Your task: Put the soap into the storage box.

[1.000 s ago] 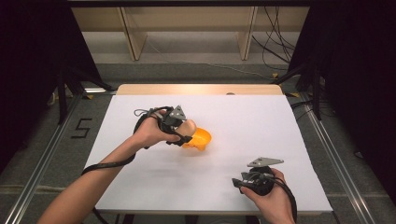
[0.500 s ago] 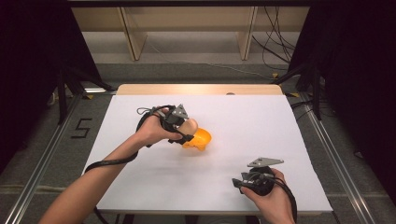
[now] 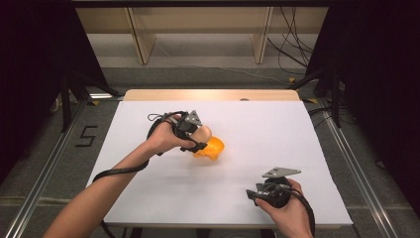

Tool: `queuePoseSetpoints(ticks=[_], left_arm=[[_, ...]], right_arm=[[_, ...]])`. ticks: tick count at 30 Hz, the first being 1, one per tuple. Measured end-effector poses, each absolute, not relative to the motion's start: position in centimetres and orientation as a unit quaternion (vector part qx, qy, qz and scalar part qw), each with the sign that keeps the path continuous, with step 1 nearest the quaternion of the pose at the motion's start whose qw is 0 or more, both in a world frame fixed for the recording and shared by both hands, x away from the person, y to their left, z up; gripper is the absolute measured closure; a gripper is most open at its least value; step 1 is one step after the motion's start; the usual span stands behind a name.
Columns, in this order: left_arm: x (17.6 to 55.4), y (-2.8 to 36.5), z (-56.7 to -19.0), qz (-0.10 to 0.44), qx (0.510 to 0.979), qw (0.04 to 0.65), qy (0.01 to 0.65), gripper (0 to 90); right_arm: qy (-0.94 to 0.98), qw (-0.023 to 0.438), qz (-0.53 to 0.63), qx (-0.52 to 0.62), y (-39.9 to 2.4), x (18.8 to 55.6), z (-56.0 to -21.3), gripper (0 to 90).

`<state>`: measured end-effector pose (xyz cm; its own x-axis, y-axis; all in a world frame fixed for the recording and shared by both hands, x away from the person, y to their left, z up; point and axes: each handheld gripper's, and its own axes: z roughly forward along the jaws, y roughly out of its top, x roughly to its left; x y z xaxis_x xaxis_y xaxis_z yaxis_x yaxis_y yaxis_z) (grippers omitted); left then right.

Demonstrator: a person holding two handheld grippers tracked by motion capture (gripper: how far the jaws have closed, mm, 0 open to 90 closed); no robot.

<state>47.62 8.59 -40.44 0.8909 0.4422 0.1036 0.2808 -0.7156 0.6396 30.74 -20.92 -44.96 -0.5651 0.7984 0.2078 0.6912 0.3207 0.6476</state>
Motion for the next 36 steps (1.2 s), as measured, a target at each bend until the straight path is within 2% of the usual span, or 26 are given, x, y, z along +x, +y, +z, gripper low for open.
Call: queuePoseSetpoints(ticks=[15, 17, 36], left_arm=[[48.0, 8.2, -40.9, 0.124, 0.923, 0.312, 0.186, 32.3], [48.0, 8.1, -41.0, 0.123, 0.924, 0.311, 0.185, 32.3], [48.3, 7.6, -41.5, 0.115, 0.927, 0.304, 0.185, 32.2]], right_arm=[[0.807, 0.067, 0.351, 0.471, -20.8, 30.6, -44.8, 54.1], [0.802, 0.088, 0.343, 0.48, -20.6, 30.4, -44.8, 54.0], [0.803, 0.09, 0.344, 0.478, -20.7, 30.5, -44.9, 53.9]])
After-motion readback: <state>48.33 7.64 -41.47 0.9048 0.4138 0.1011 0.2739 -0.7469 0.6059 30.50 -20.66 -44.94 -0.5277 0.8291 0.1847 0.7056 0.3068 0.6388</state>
